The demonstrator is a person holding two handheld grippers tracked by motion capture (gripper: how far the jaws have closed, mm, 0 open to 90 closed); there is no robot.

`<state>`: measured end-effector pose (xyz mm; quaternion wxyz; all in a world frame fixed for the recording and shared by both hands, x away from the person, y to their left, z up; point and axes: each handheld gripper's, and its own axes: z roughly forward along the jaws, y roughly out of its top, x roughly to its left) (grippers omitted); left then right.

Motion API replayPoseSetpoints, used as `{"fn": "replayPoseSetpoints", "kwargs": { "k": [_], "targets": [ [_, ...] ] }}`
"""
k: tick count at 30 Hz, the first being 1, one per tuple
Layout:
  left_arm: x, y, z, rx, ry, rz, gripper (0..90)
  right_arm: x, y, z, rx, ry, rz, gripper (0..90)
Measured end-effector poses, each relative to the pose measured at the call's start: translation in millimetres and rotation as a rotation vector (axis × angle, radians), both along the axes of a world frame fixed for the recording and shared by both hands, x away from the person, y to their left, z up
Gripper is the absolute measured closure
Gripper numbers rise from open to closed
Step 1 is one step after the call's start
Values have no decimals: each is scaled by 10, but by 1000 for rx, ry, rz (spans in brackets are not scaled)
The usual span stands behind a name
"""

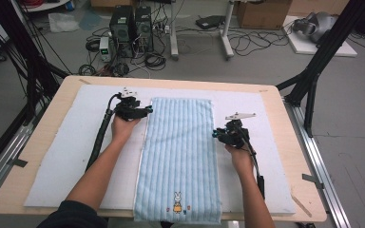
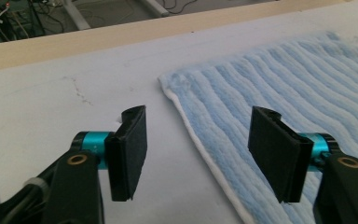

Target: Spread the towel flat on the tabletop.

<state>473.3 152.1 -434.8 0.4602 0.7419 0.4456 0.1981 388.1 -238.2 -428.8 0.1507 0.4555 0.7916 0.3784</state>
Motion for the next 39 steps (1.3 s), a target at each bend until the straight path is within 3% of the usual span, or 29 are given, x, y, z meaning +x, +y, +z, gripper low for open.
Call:
{"fn": "replayPoseSetpoints", "kwargs": {
  "k": [3,5,7,8,11,13,16,18,23,26,27,28,29,30,33,35,38,39],
  "targets": [
    [-29,-10,-4,-12,11,-49,538,-28,102,-44,-69,34,16,756],
    [-41,-48,-7,-16,10,-73,609,-50,154,-69,-154,34,27,773],
    [-59,-110,-16,-12,7,-104,674,-69,168,-65,-188,21,34,788],
    [-70,-142,-22,-9,5,-118,711,-80,174,-58,-230,9,31,787],
    [-83,-212,-48,-3,5,-138,771,-97,167,-50,-250,7,20,772],
    [-75,-251,-94,12,18,-135,782,-111,180,-41,-260,5,5,704],
    [-49,-276,-160,82,54,-95,802,-140,157,0,-210,1,18,639],
    [-43,-292,-161,116,54,-54,811,-206,132,28,-186,-59,15,630],
    [-34,-337,-164,199,17,-18,860,-291,-22,43,-111,-68,-24,566],
    [-22,-310,-158,183,27,16,834,-333,-139,56,-92,-77,-65,550],
    [-17,-299,-158,188,26,33,768,-340,-167,60,-88,-80,-70,535],
    [-7,-273,-160,168,37,47,622,-354,-193,66,-79,-83,-82,519],
    [0,-227,-154,115,52,36,515,-367,-221,73,-69,-86,-85,494],
    [4,-168,-137,48,69,21,470,-377,-244,82,-58,-95,-87,468],
    [-38,-61,-81,-78,91,-19,336,-393,-294,107,-36,-122,-97,354],
    [-116,-5,-51,-108,41,-38,327,-396,-326,117,-3,-119,-109,326],
    [-239,104,-2,-190,-23,-69,225,-403,-375,117,3,-132,-129,236],
    [-264,129,12,-199,-33,-82,193,-402,-402,114,10,-137,-133,201]
  ]
}}
